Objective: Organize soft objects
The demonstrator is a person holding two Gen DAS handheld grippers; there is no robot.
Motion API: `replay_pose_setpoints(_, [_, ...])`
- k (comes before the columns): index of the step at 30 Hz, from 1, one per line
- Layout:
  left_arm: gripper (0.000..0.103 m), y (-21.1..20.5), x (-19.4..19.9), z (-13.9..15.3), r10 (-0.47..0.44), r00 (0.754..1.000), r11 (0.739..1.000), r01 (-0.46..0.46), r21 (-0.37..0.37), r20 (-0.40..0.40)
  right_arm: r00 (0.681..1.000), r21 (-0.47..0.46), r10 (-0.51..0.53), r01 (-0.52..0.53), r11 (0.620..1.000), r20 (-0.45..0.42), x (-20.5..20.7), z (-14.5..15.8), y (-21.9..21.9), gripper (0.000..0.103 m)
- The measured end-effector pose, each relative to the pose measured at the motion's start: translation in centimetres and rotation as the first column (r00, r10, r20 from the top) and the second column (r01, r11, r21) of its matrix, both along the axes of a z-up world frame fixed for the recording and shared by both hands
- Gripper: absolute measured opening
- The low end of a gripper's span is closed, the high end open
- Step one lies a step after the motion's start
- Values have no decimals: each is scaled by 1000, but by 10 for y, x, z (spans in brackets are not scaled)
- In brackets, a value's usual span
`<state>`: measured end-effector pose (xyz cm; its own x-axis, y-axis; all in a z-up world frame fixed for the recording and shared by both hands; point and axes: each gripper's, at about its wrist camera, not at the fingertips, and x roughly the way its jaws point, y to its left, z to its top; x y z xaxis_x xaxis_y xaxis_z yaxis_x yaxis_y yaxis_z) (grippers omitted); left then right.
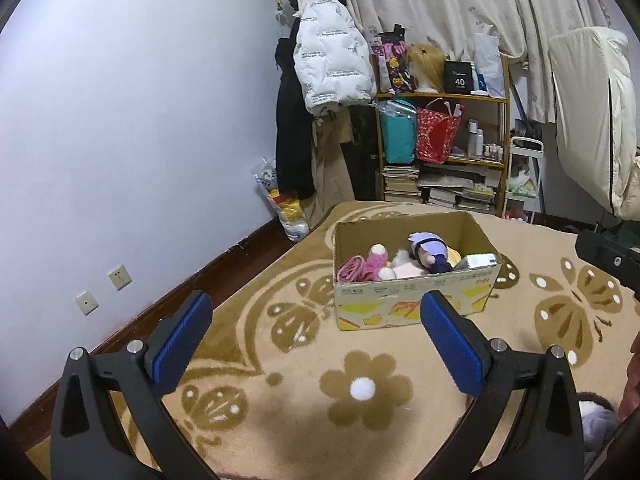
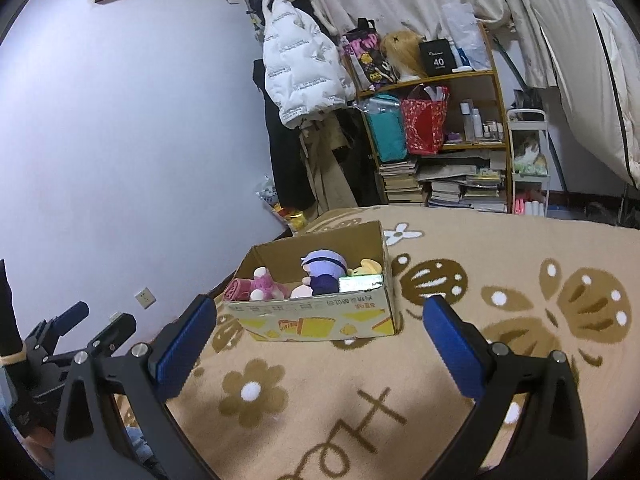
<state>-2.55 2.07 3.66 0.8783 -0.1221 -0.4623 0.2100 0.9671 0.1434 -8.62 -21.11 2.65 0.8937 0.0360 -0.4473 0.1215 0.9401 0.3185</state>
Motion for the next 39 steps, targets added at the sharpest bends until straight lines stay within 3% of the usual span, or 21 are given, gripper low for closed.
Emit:
replay_pose_setpoints(14, [103, -7, 19, -24, 13, 997, 1000, -12, 14, -81, 998, -23, -25, 24, 999, -49, 8, -21, -3, 103])
replay_pose_setpoints(39, [103, -7, 18, -21, 9, 997, 1000, -8, 19, -78, 997, -27, -23, 21, 999, -74, 9, -33, -4, 103])
